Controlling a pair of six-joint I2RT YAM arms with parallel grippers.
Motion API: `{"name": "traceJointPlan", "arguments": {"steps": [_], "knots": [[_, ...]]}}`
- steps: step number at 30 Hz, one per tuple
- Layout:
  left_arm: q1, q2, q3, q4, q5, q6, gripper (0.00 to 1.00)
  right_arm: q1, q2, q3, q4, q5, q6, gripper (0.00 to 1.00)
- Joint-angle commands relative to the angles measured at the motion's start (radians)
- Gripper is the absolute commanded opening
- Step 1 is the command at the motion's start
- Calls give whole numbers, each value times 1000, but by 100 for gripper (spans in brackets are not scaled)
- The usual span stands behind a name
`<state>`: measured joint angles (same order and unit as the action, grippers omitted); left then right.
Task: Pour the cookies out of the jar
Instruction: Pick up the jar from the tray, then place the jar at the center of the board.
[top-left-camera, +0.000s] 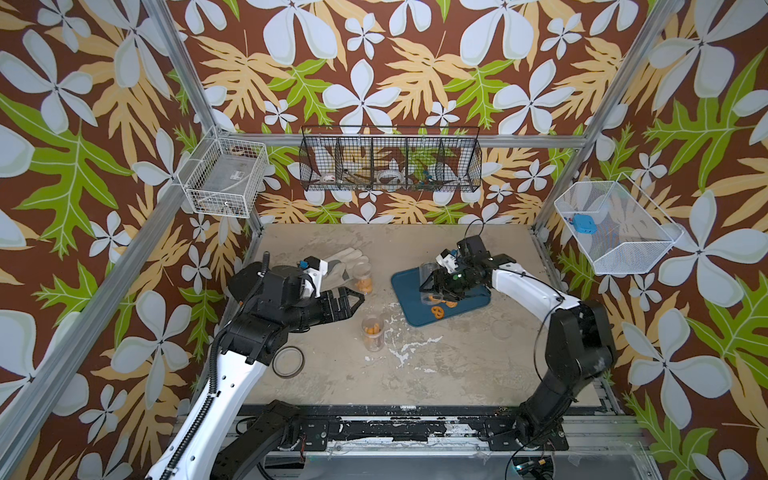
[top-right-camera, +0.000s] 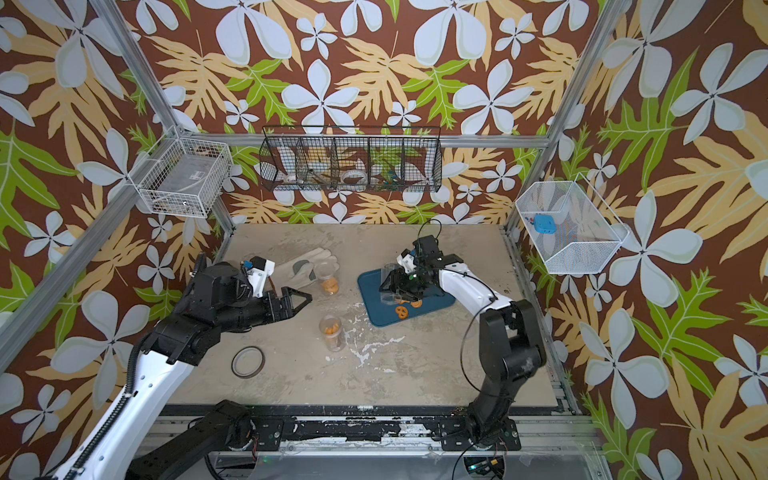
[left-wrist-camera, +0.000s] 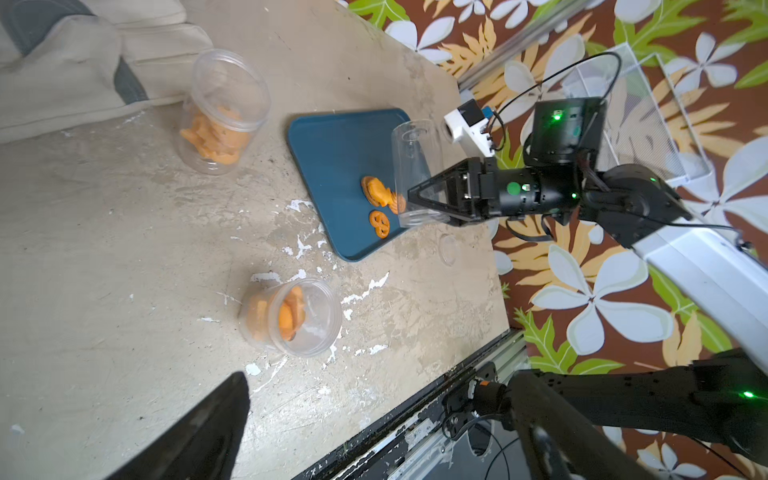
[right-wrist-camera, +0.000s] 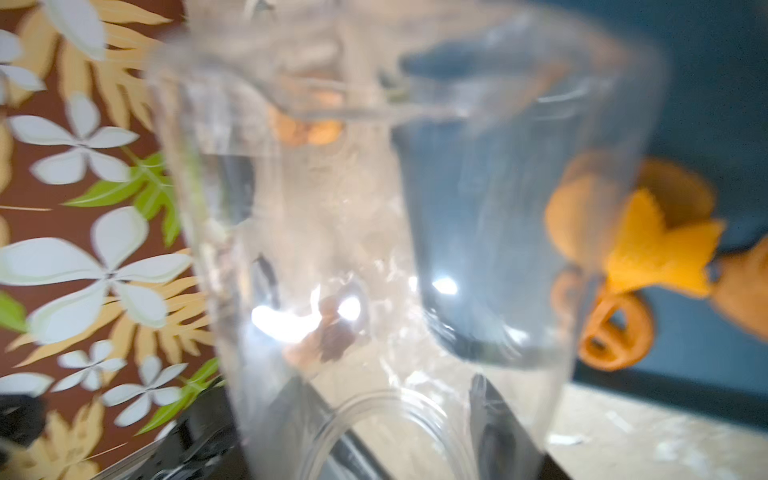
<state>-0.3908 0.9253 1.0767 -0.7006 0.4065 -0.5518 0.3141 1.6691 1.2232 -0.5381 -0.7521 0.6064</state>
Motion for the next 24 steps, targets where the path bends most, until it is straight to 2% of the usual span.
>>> {"name": "traceJointPlan", "arguments": {"steps": [1, 6, 9, 11, 14, 19, 22, 24], "knots": [[-156, 58, 31, 24, -168, 52, 100, -1, -144, -178, 125, -191, 218, 60], [-431, 176, 75, 41, -349, 116, 100, -45, -400, -421, 132, -250, 421, 60], [-527, 211, 51, 108, -364, 137, 100, -90, -543, -552, 158, -284, 549, 60], [-576, 231, 38, 158, -354, 164, 100, -116, -614, -641, 172, -314, 637, 60], [-637, 292, 59, 177, -363, 187, 100, -134, -702, -735, 170, -332, 702, 60], [-696, 361, 51, 283, -287, 203, 100, -155, -781, -829, 275, -355, 828, 59], [-726, 367, 6, 366, -279, 210, 95, -160, -797, -834, 316, -360, 886, 58], [-730, 370, -20, 418, -276, 191, 86, -161, -794, -815, 303, -363, 880, 58]]}}
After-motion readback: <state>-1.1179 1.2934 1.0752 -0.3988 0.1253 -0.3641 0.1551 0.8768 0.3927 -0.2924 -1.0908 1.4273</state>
